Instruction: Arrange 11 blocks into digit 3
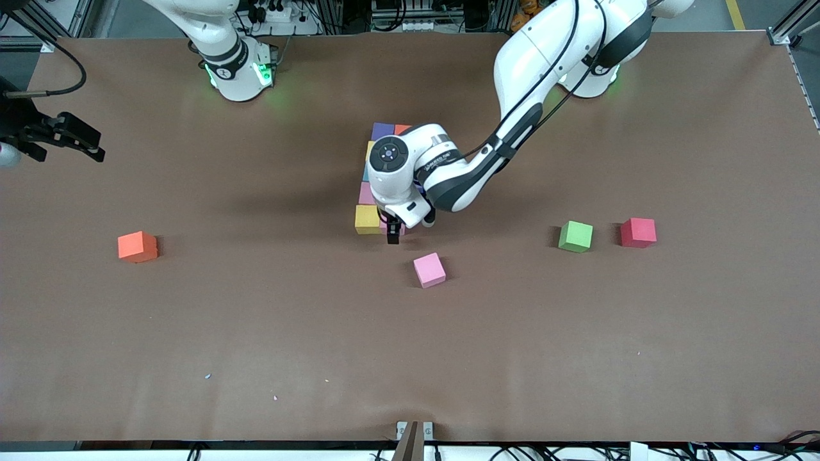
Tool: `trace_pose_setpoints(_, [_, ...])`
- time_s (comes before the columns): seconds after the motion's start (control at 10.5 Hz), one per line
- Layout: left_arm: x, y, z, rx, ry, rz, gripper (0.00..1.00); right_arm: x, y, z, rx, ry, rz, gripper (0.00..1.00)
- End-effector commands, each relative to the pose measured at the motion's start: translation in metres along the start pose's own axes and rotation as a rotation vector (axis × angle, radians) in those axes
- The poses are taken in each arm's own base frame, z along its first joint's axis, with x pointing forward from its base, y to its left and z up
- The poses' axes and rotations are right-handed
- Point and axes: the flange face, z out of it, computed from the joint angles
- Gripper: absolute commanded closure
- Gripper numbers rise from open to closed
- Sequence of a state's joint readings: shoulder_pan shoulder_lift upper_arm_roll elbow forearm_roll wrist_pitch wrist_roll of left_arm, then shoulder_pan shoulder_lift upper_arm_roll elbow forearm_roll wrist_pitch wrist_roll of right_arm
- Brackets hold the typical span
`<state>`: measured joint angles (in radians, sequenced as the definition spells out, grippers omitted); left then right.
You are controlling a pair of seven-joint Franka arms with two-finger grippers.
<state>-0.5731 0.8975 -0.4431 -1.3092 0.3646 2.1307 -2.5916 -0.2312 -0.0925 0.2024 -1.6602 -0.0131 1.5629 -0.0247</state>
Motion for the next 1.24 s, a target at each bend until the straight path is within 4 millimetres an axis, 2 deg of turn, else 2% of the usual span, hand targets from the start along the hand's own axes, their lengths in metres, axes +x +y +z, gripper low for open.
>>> trace_pose_setpoints(0.0, [-0.002, -0.015, -0.019, 0.030, 0.031, 0.029, 0.00, -0.004, -0.004, -0.002, 0.012, 0.009, 0.013, 0.00])
trace_pose_setpoints(0.1, [-0.002, -0.016, -0.025, 0.029, 0.033, 0.050, 0.00, -0.004, -0.004, -0.001, 0.012, 0.008, 0.013, 0.00])
trace_pose_setpoints(0.29, [0.020, 0.002, -0.027, 0.051, 0.060, 0.128, 0.00, -0.004, -0.004, -0.001, 0.012, 0.009, 0.013, 0.00])
trace_pose_setpoints(0.48, [0.049, 0.035, -0.032, 0.050, 0.051, 0.258, 0.00, -0.003, -0.004, -0.001, 0.012, 0.008, 0.013, 0.00])
trace_pose_setpoints(0.95, [0.089, 0.080, -0.036, 0.017, 0.022, 0.656, 0.00, -0.004, -0.004, -0.001, 0.012, 0.008, 0.013, 0.00])
trace_pose_setpoints(1.15, [0.110, 0.109, -0.033, -0.086, 0.014, 0.692, 0.00, -0.004, -0.004, 0.000, 0.014, 0.005, 0.011, 0.00])
